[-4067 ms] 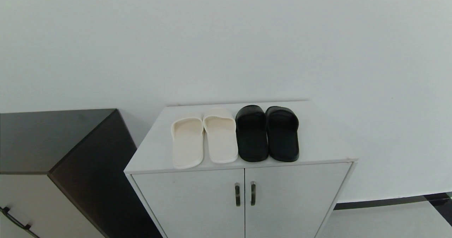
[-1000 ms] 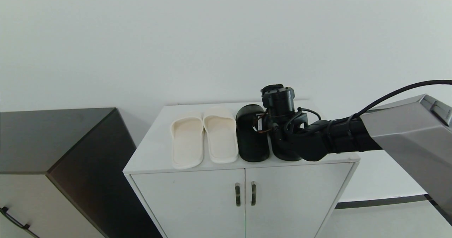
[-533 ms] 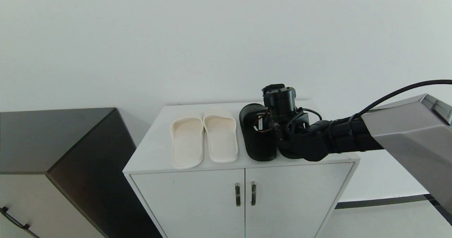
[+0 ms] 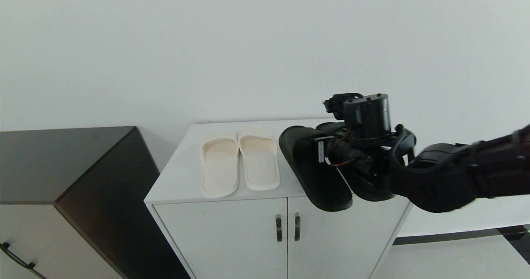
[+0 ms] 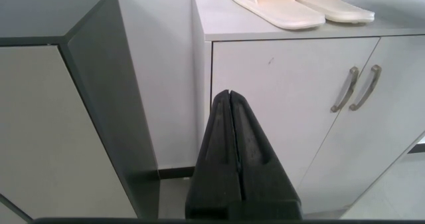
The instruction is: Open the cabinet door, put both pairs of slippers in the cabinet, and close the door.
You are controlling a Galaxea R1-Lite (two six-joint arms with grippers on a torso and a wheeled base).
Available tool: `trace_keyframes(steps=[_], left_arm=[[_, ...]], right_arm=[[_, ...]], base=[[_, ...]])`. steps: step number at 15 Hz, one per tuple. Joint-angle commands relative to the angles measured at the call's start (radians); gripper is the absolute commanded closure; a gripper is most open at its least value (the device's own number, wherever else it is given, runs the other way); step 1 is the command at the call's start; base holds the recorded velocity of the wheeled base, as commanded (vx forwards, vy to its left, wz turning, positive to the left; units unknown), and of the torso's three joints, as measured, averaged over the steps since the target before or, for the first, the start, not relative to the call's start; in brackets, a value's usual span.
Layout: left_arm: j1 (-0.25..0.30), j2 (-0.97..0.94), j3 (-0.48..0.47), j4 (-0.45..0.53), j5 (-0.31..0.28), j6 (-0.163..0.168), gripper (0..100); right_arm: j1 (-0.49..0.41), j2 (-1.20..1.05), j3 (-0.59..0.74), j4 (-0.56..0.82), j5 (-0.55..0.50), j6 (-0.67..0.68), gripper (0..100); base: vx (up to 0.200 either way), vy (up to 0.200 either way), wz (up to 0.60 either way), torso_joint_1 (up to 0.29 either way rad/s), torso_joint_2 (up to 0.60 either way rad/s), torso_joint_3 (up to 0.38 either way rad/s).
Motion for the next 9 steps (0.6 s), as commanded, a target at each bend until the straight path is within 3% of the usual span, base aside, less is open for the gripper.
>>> trace_keyframes(steps=[1,3,4,9], left_arm=[[0.000,0.001,0.000,-0.001,0.000,0.001,100],[0.000,0.001,0.000,-0.001,0.000,0.007,100],[0.000,0.001,0.000,-0.001,0.002,0.007,100],[0.000,0.001,0.000,-0.001,0.002,0.005,100]], right_arm=[[0.053,-0.310,0.266,0.005,0.170,-0.004,100],[0.073,-0.462,0.410,0.019,0.327,-0.019,100],[0.076,-0.487,0.423,0.045,0.384,-0.040,100],[0.099,-0.496,0.462,0.083,0.450,-0.063,100]], base=[[0.000,0.000,0.00,0.000,0.00,0.000],[0.000,0.000,0.00,0.000,0.00,0.000],[0.000,0.000,0.00,0.000,0.00,0.000],[0.000,0.000,0.00,0.000,0.00,0.000]])
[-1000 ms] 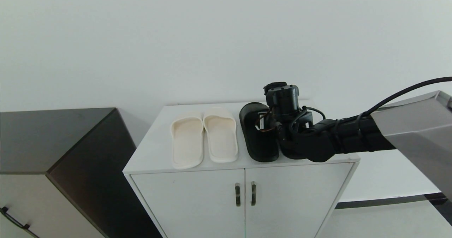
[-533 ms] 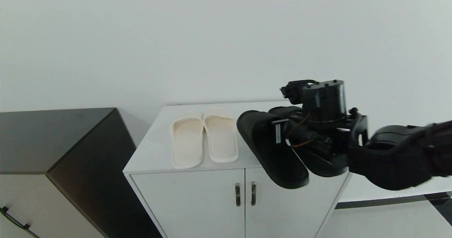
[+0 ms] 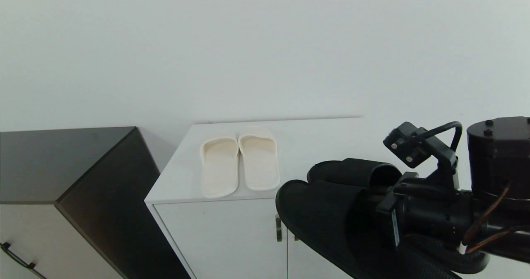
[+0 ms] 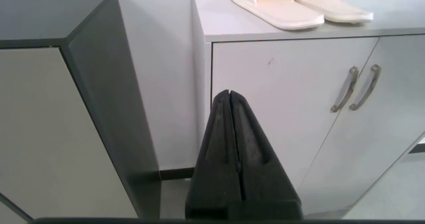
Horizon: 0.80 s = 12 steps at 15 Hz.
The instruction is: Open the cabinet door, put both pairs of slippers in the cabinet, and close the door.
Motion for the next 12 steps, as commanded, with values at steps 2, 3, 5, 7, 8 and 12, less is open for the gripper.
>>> trace_keyframes(steps=[2,3,5,7,8,12], left_arm=[[0.000,0.001,0.000,0.000,0.000,0.000,100],[0.000,0.001,0.000,0.000,0.000,0.000,100],[0.000,0.001,0.000,0.000,0.000,0.000,100],[0.000,0.001,0.000,0.000,0.000,0.000,100],[0.000,0.001,0.000,0.000,0.000,0.001,100],[0.000,0.001,0.000,0.000,0.001,0.001,100]], right_arm=[[0.035,-0.039,0.036,0.001,0.011,-0.005,100],[0.048,-0.031,0.038,0.001,0.013,-0.016,100],[0.060,-0.033,0.059,-0.001,0.013,-0.019,100],[0.058,-0.041,0.081,-0.002,0.022,-0.019,100],[0.058,-0.044,0.089,-0.004,0.030,-0.017,100],[0.055,-0.064,0.110,-0.002,0.034,-0.028,100]], base=[[0.000,0.000,0.00,0.000,0.00,0.000],[0.000,0.000,0.00,0.000,0.00,0.000],[-0.200,0.000,0.00,0.005,0.00,0.005],[-0.200,0.000,0.00,0.012,0.00,0.000],[-0.200,0.000,0.00,-0.002,0.01,0.002],[0.000,0.000,0.00,0.000,0.00,0.000]])
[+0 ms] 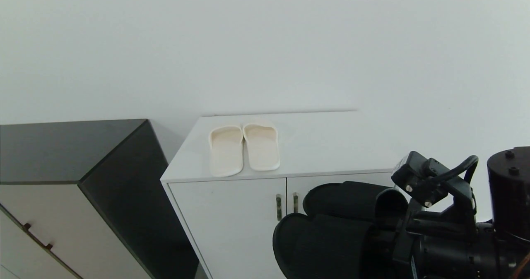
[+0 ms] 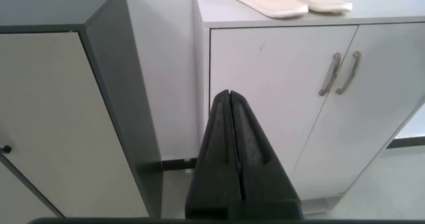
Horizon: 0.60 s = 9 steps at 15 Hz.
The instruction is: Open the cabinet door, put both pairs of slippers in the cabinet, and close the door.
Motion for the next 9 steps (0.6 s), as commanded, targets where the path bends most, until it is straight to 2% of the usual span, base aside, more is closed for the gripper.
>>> trace_keyframes(steps=[1,9], left_arm=[[0.000,0.001,0.000,0.000,0.000,-0.001,100],[0.000,0.001,0.000,0.000,0.003,0.002,100]], right_arm=[[-0.002,-0.012,0.006,0.000,0.019,-0.002,100],[0.007,-0.003,0.040,-0.002,0.028,-0.006,100]], base=[[0.000,0.000,0.00,0.000,0.00,0.000],[0.000,0.000,0.00,-0.005,0.01,0.005]])
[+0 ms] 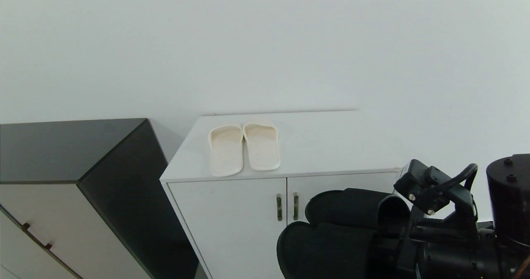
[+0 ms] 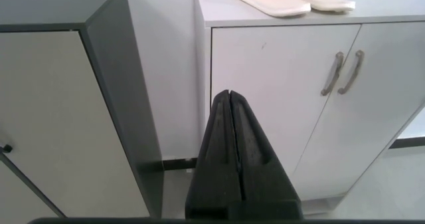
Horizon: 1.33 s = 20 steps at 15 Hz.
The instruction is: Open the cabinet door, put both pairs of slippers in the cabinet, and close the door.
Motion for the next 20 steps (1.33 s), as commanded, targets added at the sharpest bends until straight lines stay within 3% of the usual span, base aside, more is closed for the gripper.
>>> trace_keyframes(steps=[1,3,4,11,13,14,20], left_arm=[[0.000,0.001,0.000,0.000,0.000,0.001,100],[0.000,0.001,0.000,0.000,-0.001,0.003,100],[0.000,0.001,0.000,0.000,-0.004,0.000,0],[0.000,0.001,0.000,0.000,-0.001,0.009,0],[0.000,-0.001,0.000,0.000,0.072,0.006,0],[0.000,0.001,0.000,0.002,0.032,0.026,0],[0.000,0.001,0.000,0.000,0.019,0.049,0]], right_arm=[[0.007,0.015,0.005,-0.010,0.001,-0.003,100],[0.007,0.012,0.029,-0.053,-0.001,-0.006,100],[0.007,0.009,0.039,-0.079,-0.002,-0.019,100],[0.018,-0.003,0.072,-0.091,0.006,-0.057,100],[0.021,-0.039,0.088,-0.097,0.003,-0.108,100],[0.018,-0.043,0.092,-0.100,0.006,-0.097,100],[0.024,-0.025,0.111,-0.108,0.042,-0.085,100]], base=[[0.000,0.000,0.00,-0.119,0.31,0.178],[0.000,0.000,0.00,-0.185,0.46,0.261],[0.000,0.000,0.00,-0.207,0.52,0.305],[0.000,0.000,0.00,-0.207,0.52,0.315],[0.000,0.000,0.00,-0.176,0.50,0.320],[0.000,0.000,0.00,-0.173,0.49,0.320],[0.000,0.000,0.00,-0.146,0.47,0.326]])
